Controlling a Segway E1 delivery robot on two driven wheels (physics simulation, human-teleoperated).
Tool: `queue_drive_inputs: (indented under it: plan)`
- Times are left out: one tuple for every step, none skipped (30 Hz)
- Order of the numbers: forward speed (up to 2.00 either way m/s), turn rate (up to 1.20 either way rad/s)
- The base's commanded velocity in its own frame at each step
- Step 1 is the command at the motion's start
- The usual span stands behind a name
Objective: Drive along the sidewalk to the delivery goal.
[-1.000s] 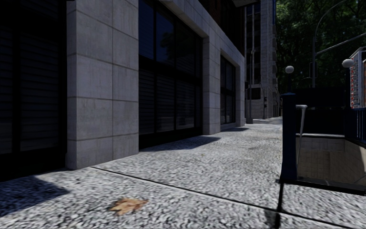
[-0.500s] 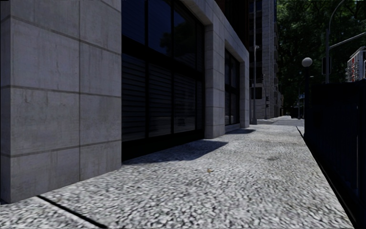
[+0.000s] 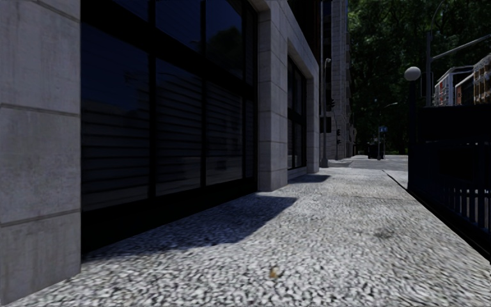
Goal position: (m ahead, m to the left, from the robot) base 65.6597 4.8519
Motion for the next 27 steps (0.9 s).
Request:
queue_drive_inputs:
  plan:
    - [1.97,-0.39]
    - [1.97,-0.39]
    - [1.97,-0.39]
    - [1.97,-0.4]
    - [1.97,-0.4]
    - [1.97,-0.4]
    - [1.97,-0.4]
    - [1.97,-0.4]
    - [1.97,-0.41]
    - [1.97,-0.41]
    - [1.97,-0.41]
    - [1.97,-0.41]
    - [1.97,-0.41]
    - [1.97,-0.41]
    - [1.97,-0.42]
    - [1.97,-0.43]
    - [1.97,-0.44]
    - [1.97,-0.44]
    - [1.97,-0.44]
    - [1.97,-0.44]
    - [1.97,-0.44]
    - [1.97,-0.44]
    - [1.97,-0.44]
    - [1.97,-0.44]
    - [1.97,-0.44]
    - [1.97,-0.44]
    - [1.97,-0.44]
